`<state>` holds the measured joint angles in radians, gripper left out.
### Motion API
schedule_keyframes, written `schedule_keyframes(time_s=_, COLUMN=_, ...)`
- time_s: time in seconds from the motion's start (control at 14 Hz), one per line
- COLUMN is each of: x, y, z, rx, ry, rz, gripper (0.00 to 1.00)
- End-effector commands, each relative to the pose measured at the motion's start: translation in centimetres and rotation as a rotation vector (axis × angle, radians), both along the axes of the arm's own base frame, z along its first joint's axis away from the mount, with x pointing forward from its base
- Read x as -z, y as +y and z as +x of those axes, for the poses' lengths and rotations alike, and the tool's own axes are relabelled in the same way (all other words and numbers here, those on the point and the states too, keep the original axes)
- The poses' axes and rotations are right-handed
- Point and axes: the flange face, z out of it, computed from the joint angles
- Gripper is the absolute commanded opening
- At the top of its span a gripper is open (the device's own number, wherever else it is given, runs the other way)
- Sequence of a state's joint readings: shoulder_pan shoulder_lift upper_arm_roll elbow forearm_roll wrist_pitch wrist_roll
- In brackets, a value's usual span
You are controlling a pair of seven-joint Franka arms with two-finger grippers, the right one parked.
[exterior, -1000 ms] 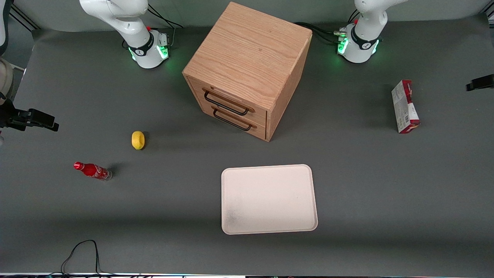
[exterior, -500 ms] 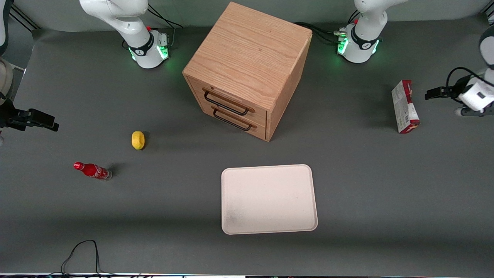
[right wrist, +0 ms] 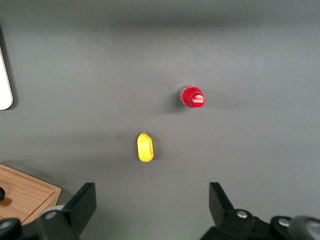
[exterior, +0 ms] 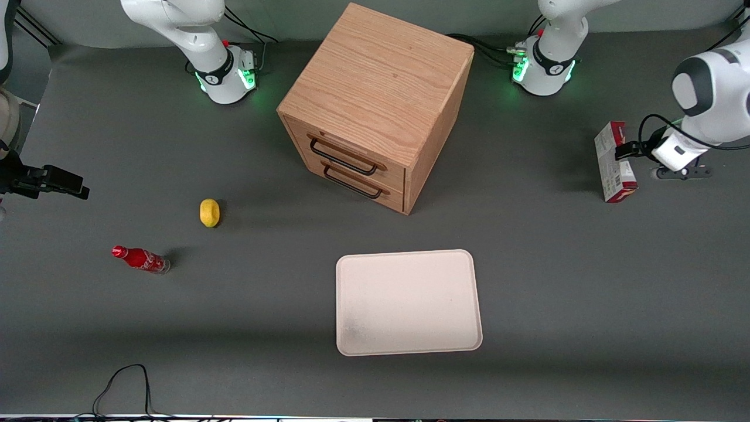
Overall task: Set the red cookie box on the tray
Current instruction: 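Lower the open left gripper around the upright red cookie box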
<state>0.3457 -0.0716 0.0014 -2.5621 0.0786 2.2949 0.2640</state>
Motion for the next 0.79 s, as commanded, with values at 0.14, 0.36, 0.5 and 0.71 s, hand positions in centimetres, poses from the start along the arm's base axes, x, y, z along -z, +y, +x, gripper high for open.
schedule_keyframes(time_s=0.14, x=4.5, y=-0.3, z=-0.8, rx=-0.002, ry=0.004, rz=0.002, gripper=1.00)
schedule_keyframes(time_s=0.36, x=4.6, y=-0.3, z=-0.8, rx=0.002, ry=0.009, rz=0.001, gripper=1.00)
schedule_keyframes(time_s=0.5, x=4.6, y=-0.2, z=-0.9, rx=0.003, ry=0.010, rz=0.000, gripper=1.00)
schedule_keyframes(time_s=0.71, x=4.8, y=0.0, z=-1.4, rx=0.007, ry=0.025, rz=-0.006, gripper=0.01)
